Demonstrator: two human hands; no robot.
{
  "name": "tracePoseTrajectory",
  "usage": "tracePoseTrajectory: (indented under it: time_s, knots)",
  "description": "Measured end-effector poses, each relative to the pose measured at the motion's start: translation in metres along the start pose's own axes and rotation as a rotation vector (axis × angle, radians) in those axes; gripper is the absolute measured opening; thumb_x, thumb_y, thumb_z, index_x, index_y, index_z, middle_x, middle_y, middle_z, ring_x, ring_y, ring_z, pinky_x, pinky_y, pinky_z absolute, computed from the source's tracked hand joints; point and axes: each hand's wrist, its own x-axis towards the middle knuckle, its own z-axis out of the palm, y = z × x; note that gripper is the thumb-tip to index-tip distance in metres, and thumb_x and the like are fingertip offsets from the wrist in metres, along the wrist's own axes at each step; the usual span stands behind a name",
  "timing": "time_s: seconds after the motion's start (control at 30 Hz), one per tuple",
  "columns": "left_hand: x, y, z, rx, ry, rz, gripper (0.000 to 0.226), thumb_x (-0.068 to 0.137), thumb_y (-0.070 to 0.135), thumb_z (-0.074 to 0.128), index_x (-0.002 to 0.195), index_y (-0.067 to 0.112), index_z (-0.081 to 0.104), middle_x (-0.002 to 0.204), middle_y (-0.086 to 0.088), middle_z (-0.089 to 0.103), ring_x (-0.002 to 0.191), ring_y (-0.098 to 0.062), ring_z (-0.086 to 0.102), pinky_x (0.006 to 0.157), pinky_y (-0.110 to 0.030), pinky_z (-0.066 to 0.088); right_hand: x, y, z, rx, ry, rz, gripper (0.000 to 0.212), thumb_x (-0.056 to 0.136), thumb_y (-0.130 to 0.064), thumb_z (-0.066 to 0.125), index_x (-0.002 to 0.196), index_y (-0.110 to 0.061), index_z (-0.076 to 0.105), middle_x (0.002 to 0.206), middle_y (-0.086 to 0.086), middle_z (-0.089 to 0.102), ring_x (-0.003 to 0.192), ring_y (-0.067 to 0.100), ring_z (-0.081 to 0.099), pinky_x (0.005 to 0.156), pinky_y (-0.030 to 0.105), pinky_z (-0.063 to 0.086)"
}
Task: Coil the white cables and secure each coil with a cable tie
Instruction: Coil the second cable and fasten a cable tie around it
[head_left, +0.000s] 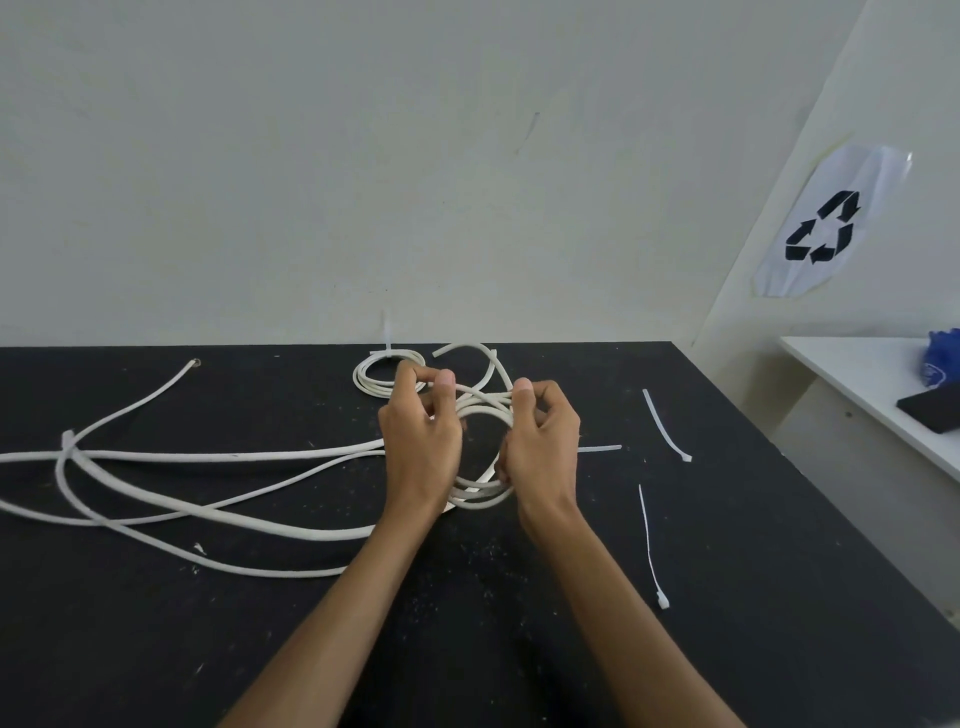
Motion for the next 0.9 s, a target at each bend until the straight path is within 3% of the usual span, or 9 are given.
tracePoseTrajectory:
  time_s: [0.07, 0.13, 0.23, 0.43, 0.53, 0.6, 0.73, 0.83, 0.9]
  knots:
    - [0.006, 0.002, 0.006, -0.128, 0.075, -0.206, 0.018, 0.107, 0.021, 0.061, 0.094, 0.009, 0.061, 0.059, -0.012, 0.06, 0.053, -0.032, 0.055, 0.039, -0.024, 0.042, 0.001, -0.005, -0.002, 0.113, -0.019, 0.11, 0.032, 0.113, -0.027, 0.049, 0.083, -0.016, 0.047, 0.054, -0.002, 0.033, 0.044, 0.016, 0.028, 0.042, 0.026, 0.027]
    - [0.012, 0.005, 0.011, -0.311, 0.158, -0.433, 0.017, 0.106, 0.015, 0.061, 0.09, 0.008, 0.061, 0.06, -0.009, 0.054, 0.048, -0.024, 0.05, 0.035, -0.022, 0.03, 0.001, -0.008, -0.005, 0.23, -0.042, 0.213, 0.033, 0.113, -0.02, 0.048, 0.081, -0.015, 0.041, 0.056, -0.001, 0.025, 0.044, 0.014, 0.021, 0.043, 0.026, 0.017]
    - [0.017, 0.008, 0.015, -0.418, 0.185, -0.535, 0.016, 0.106, 0.009, 0.056, 0.09, 0.008, 0.059, 0.065, -0.011, 0.05, 0.034, -0.013, 0.04, 0.035, -0.019, 0.024, -0.001, -0.007, -0.009, 0.305, -0.035, 0.274, 0.038, 0.113, -0.02, 0.049, 0.078, -0.016, 0.036, 0.056, -0.001, 0.024, 0.043, 0.013, 0.02, 0.04, 0.026, 0.018]
    - [0.009, 0.001, 0.024, -0.275, -0.016, -0.433, 0.021, 0.11, 0.023, 0.05, 0.096, 0.017, 0.065, 0.076, -0.013, 0.053, 0.04, -0.011, 0.04, 0.038, -0.02, 0.026, 0.006, -0.005, -0.02, 0.245, -0.009, 0.188, 0.026, 0.114, -0.022, 0.047, 0.09, -0.014, 0.043, 0.057, 0.001, 0.026, 0.044, 0.014, 0.022, 0.042, 0.027, 0.018]
    - [0.005, 0.003, 0.027, -0.138, -0.213, -0.264, 0.021, 0.107, 0.045, 0.054, 0.101, 0.031, 0.069, 0.068, 0.004, 0.057, 0.056, -0.017, 0.052, 0.043, -0.025, 0.033, 0.007, -0.003, -0.027, 0.175, -0.006, 0.152, 0.022, 0.114, -0.021, 0.046, 0.094, -0.012, 0.046, 0.056, 0.0, 0.03, 0.043, 0.013, 0.025, 0.041, 0.024, 0.022]
    - [0.001, 0.005, 0.031, -0.039, -0.291, -0.174, 0.018, 0.104, 0.051, 0.059, 0.099, 0.034, 0.064, 0.066, 0.0, 0.06, 0.06, -0.023, 0.052, 0.05, -0.032, 0.038, 0.008, -0.003, -0.032, 0.151, -0.012, 0.136, 0.021, 0.113, -0.021, 0.047, 0.095, -0.011, 0.047, 0.054, -0.002, 0.031, 0.043, 0.013, 0.025, 0.041, 0.024, 0.025]
    - [-0.001, 0.005, 0.04, -0.038, -0.218, -0.179, 0.021, 0.104, 0.033, 0.057, 0.086, 0.022, 0.054, 0.067, -0.005, 0.055, 0.056, -0.02, 0.048, 0.051, -0.031, 0.037, 0.009, -0.003, -0.041, 0.168, -0.009, 0.146, 0.022, 0.112, -0.019, 0.048, 0.092, -0.011, 0.046, 0.054, -0.002, 0.028, 0.045, 0.014, 0.022, 0.042, 0.024, 0.022]
    - [-0.006, 0.009, 0.047, -0.066, -0.143, -0.175, 0.023, 0.101, 0.011, 0.054, 0.078, 0.01, 0.05, 0.06, -0.001, 0.051, 0.046, -0.007, 0.047, 0.048, -0.017, 0.038, 0.008, -0.004, -0.044, 0.236, 0.022, 0.177, 0.027, 0.113, -0.018, 0.048, 0.087, -0.013, 0.042, 0.056, -0.001, 0.027, 0.044, 0.013, 0.022, 0.042, 0.024, 0.021]
    - [-0.009, 0.011, 0.05, -0.036, -0.147, -0.163, 0.024, 0.101, 0.008, 0.055, 0.077, 0.008, 0.049, 0.058, -0.003, 0.055, 0.04, -0.002, 0.048, 0.046, -0.015, 0.036, 0.009, -0.004, -0.047, 0.273, 0.05, 0.187, 0.031, 0.113, -0.019, 0.048, 0.084, -0.014, 0.04, 0.054, -0.002, 0.027, 0.043, 0.013, 0.022, 0.042, 0.024, 0.021]
